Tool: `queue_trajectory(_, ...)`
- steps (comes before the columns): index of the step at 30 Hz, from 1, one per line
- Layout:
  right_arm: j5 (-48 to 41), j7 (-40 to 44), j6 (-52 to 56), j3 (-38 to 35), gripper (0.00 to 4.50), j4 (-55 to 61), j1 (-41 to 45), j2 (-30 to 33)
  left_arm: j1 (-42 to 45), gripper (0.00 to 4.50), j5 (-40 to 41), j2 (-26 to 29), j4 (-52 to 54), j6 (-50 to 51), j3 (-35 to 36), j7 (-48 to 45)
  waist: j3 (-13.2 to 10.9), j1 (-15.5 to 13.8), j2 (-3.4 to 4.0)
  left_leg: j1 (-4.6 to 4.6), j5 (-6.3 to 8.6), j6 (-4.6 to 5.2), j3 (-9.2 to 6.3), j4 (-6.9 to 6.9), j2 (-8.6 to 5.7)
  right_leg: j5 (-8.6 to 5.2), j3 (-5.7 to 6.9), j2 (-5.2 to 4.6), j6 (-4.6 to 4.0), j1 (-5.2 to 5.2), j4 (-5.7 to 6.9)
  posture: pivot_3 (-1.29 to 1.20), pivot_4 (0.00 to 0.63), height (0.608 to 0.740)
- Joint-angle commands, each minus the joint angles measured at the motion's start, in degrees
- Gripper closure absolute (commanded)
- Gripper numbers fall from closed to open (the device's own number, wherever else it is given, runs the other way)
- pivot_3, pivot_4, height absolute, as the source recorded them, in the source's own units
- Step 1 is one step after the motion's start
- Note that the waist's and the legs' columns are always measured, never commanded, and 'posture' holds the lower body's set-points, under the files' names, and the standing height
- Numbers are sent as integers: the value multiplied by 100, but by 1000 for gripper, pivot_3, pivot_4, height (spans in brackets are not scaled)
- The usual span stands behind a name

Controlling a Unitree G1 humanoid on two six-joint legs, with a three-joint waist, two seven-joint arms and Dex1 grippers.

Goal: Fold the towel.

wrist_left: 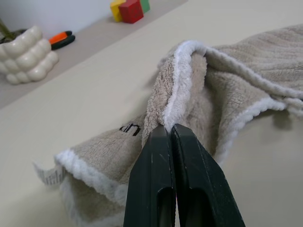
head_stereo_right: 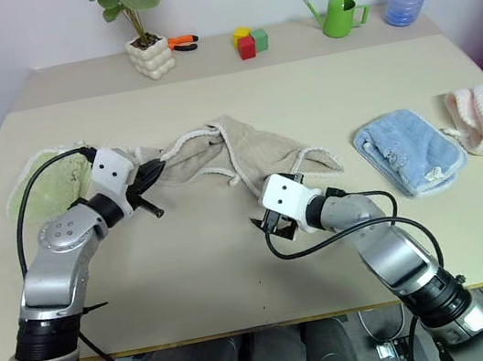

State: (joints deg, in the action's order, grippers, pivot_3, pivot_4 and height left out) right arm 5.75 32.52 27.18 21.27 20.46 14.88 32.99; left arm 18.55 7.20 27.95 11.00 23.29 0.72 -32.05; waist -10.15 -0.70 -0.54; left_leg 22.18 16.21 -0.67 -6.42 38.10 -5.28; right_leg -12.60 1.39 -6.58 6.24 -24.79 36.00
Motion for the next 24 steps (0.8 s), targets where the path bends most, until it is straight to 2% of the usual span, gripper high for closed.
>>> queue_trajectory(1, 719, -269, -367, 43, 0, -327, 106, 254, 18, 4472, -19, -4, 37, -192, -16, 8, 1, -1, -1, -1, 0, 0, 0, 0, 0, 0, 0, 1, 0, 0, 0, 0, 150, 732)
queue_trajectory(5, 927, -387, -561, -187, 0, -666, 167, 369, 0, 4472, -20, 14, -31, -269, -27, -4, 4, -12, -6, -4, 0, 0, -1, 1, -1, 0, 1, 0, 0, 7, -1, 0, 150, 732)
queue_trajectory(6, 963, -407, -610, -246, 514, -745, 196, 395, -5, 4500, -19, 18, -48, -288, -25, -12, 4, -11, -6, -5, 0, 0, -1, 1, -1, 0, 1, 0, 0, 8, -1, 0, 150, 732)
queue_trajectory(8, 1026, -400, -809, -307, 1269, -885, 245, 479, -16, 4500, -24, 28, -94, -335, -27, -33, 4, -13, -6, -5, 0, 0, -1, 1, -1, 0, 1, 0, 0, 9, -1, 0, 150, 732)
queue_trajectory(14, 1117, -319, -1252, -355, 4342, -1093, 298, 513, -21, 4500, -66, 40, -174, -427, -50, -44, 3, 3, -5, -5, 0, 0, -1, 1, 0, 0, 2, 2, 0, 7, -1, 0, 150, 732)
queue_trajectory(15, 1115, -316, -1298, -374, 4471, -1110, 301, 496, -34, 4500, -69, 47, -183, -444, -44, -43, 3, 9, -5, -5, 0, 0, -1, 1, 1, 0, 2, 2, 0, 6, 0, 0, 150, 732)
queue_trajectory(24, 1001, -305, -1552, -801, 4471, -1228, 567, 452, 60, 4500, -20, 118, -293, -559, 160, 56, 3, 4, -4, -4, 0, 0, -1, 0, 1, 0, 1, 3, 0, 5, -1, 0, 150, 732)
